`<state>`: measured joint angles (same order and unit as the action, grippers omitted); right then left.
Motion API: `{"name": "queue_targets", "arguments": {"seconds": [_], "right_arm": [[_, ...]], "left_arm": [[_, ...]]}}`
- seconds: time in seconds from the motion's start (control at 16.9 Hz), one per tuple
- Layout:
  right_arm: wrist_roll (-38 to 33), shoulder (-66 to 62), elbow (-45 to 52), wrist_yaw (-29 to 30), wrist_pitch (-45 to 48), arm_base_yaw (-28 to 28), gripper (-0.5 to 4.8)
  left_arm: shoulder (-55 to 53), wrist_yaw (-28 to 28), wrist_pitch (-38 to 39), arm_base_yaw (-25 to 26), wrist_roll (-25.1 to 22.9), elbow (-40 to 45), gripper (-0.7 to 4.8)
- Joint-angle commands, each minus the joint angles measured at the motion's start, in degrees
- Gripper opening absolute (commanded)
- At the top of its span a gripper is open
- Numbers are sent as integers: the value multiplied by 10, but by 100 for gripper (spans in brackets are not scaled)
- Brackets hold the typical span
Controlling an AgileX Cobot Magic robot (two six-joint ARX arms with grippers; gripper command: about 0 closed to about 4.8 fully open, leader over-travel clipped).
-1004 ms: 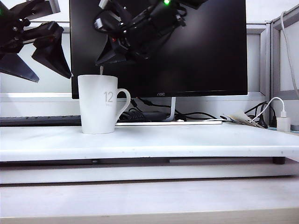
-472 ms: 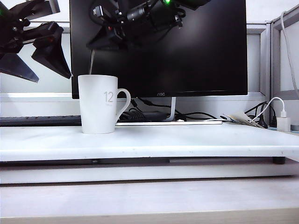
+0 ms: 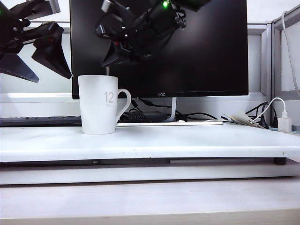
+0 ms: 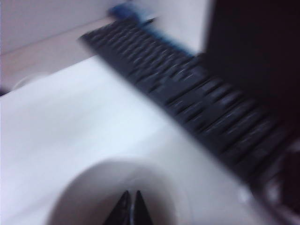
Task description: Pick up a spoon and stir the liquid in the cup.
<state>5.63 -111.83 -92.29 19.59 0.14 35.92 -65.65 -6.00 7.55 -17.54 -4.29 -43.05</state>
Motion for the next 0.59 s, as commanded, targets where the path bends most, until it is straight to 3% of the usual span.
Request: {"name": "queue_targets", "arguments": {"seconds": [0.06,0.18,0.3,0.41,0.59], "right_arm": [[2,4,-2,17,92,0,-6],[2,4,-2,87,94,0,-6],[2,5,-2,116,59,0,-6],[2,4,-2,114,-1,0,-6],[4,4,-2,51,-35,0,-6]], "left_arm": [[1,0,-4,1,-2,-2,479],[1,0,-4,1,-2,-2,479],[1,0,-4,1,-2,-2,479],[2,0,-4,1,-2,-2,479],[2,0,-4,1,-2,-2,479]]}}
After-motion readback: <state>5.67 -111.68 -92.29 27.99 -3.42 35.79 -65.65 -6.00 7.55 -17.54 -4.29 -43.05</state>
